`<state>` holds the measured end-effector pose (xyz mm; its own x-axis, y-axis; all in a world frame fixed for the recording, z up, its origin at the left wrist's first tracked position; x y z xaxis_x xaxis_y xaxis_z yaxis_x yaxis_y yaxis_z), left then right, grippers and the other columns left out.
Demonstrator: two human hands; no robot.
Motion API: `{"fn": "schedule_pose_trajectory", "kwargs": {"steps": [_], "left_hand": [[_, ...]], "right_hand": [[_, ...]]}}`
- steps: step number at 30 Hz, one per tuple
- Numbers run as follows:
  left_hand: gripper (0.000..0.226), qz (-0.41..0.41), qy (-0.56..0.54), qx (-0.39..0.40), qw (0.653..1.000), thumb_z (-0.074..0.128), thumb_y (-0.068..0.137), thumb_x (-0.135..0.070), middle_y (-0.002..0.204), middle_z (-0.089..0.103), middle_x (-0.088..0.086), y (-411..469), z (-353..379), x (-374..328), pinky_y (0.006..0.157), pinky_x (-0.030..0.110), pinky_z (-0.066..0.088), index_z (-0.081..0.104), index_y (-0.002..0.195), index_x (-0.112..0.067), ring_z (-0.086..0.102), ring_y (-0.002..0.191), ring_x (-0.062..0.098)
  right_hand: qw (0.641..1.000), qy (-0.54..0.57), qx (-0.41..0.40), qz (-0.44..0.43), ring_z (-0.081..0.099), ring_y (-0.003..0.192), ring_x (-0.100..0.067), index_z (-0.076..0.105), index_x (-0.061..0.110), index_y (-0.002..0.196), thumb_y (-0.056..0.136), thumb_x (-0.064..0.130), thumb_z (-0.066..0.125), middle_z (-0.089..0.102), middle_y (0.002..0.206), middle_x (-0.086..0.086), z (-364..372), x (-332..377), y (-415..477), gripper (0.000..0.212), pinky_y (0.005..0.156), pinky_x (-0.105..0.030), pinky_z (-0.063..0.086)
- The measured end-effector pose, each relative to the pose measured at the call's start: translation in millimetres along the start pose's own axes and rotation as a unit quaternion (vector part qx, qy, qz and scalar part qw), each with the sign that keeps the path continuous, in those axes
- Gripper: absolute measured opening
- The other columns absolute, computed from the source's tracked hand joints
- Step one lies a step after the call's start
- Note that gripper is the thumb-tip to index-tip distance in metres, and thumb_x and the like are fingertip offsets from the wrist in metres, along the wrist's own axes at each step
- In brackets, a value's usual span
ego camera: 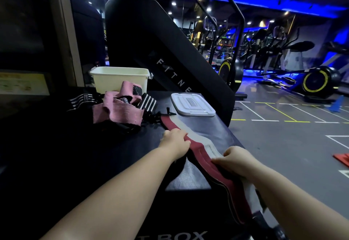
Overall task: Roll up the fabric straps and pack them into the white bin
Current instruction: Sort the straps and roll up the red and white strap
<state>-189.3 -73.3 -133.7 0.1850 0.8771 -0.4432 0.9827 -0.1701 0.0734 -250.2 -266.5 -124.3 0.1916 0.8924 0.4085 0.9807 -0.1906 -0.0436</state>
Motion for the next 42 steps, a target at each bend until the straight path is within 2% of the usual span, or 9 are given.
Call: {"fn": "schedule_pose_trajectory", "kwargs": {"steps": [3,8,11,19,21,24,32,37,42], "left_hand": [[0.039,-0.013,-0.097,-0.017,0.995,0.045,0.095,-0.051,0.132,0.057,0.001,-1.4,-8.5,-6.4,0.099,0.033,0.039,0.06,0.121,-0.027,0.049,0.123,0.029],[0.051,-0.002,0.004,0.062,0.998,0.029,0.096,-0.063,0.141,0.053,-0.003,1.5,-4.2,5.1,0.112,0.043,0.028,0.052,0.132,-0.036,0.044,0.132,0.024],[0.052,0.005,0.017,0.072,0.997,0.026,0.098,-0.058,0.148,0.046,-0.004,6.1,-3.7,11.4,0.118,0.045,0.01,0.046,0.139,-0.032,0.037,0.139,0.019],[0.052,0.021,0.004,0.059,0.998,0.032,0.1,-0.048,0.153,0.038,0.004,6.4,-3.7,7.1,0.117,0.042,0.012,0.034,0.146,-0.024,0.034,0.141,0.024],[0.051,0.024,0.005,0.061,0.998,0.032,0.1,-0.048,0.153,0.038,0.003,8.3,-1.9,8.0,0.117,0.042,0.013,0.035,0.145,-0.024,0.033,0.141,0.022],[0.052,0.029,0.004,0.066,0.997,0.032,0.1,-0.048,0.154,0.035,0.001,12.8,0.0,8.3,0.118,0.045,0.009,0.034,0.146,-0.024,0.028,0.143,0.021],[0.055,0.007,0.018,0.07,0.997,0.033,0.098,-0.054,0.158,0.026,-0.007,21.2,1.4,11.8,0.117,0.058,0.001,0.032,0.146,-0.027,0.016,0.148,0.024],[0.057,-0.01,0.048,0.076,0.996,0.032,0.1,-0.05,0.164,0.004,0.001,32.1,2.4,21.8,0.119,0.053,-0.004,0.023,0.151,-0.027,0.001,0.151,0.022],[0.055,-0.033,0.055,0.068,0.996,0.029,0.102,-0.047,0.164,0.001,0.002,55.4,-4.2,35.6,0.12,0.05,-0.002,0.018,0.153,-0.03,0.0,0.15,0.024]], "right_hand": [[0.999,0.023,-0.029,0.001,0.042,0.051,-0.019,0.041,0.015,0.052,0.078,0.064,0.06,0.044,0.052,-0.002,6.7,14.7,1.1,0.059,0.048,-0.031,0.029],[0.998,0.059,0.034,0.005,0.049,0.065,-0.017,0.051,0.02,0.067,0.083,0.05,0.067,0.058,0.08,-0.004,11.4,29.4,14.1,0.038,0.056,-0.024,0.039],[0.998,0.03,0.06,-0.003,0.05,0.055,-0.016,0.051,0.017,0.06,0.082,0.059,0.062,0.057,0.066,-0.004,8.6,34.4,16.8,0.049,0.054,-0.027,0.036],[0.996,0.06,0.069,-0.017,0.043,0.06,-0.012,0.049,0.016,0.075,0.092,0.06,0.049,0.049,0.066,0.003,0.8,37.1,30.5,0.048,0.049,-0.025,0.028],[0.995,0.09,0.035,-0.033,0.052,0.069,-0.016,0.054,0.015,0.08,0.093,0.057,0.049,0.055,0.072,0.001,2.9,42.0,35.4,0.045,0.057,-0.027,0.034],[0.991,0.127,0.004,-0.034,0.059,0.103,-0.025,0.058,0.014,0.116,0.093,0.054,0.05,0.063,0.101,-0.005,10.4,47.2,47.9,0.047,0.08,-0.029,0.039],[0.984,0.145,0.064,-0.076,0.062,0.094,-0.019,0.052,0.025,0.126,0.09,0.032,0.059,0.067,0.112,-0.004,16.5,61.0,80.9,0.037,0.083,-0.029,0.048],[0.981,0.089,0.091,-0.146,0.052,0.1,-0.001,0.067,0.022,0.12,0.088,0.007,0.055,0.065,0.12,0.008,26.4,78.6,97.5,0.037,0.077,-0.007,0.031],[0.979,0.15,0.05,-0.125,0.057,0.106,-0.001,0.064,0.018,0.125,0.086,0.004,0.057,0.067,0.123,0.008,42.8,88.1,121.2,0.043,0.09,-0.01,0.035]]}}
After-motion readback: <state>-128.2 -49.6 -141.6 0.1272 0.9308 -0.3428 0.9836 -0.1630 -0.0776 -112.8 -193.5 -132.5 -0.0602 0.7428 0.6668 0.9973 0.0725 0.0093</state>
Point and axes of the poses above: each hand's wrist, its own y-axis towards the middle knuckle, its own z-axis out of the palm, x = y × z, the point moved 2 cm from there along y, towards the middle knuckle
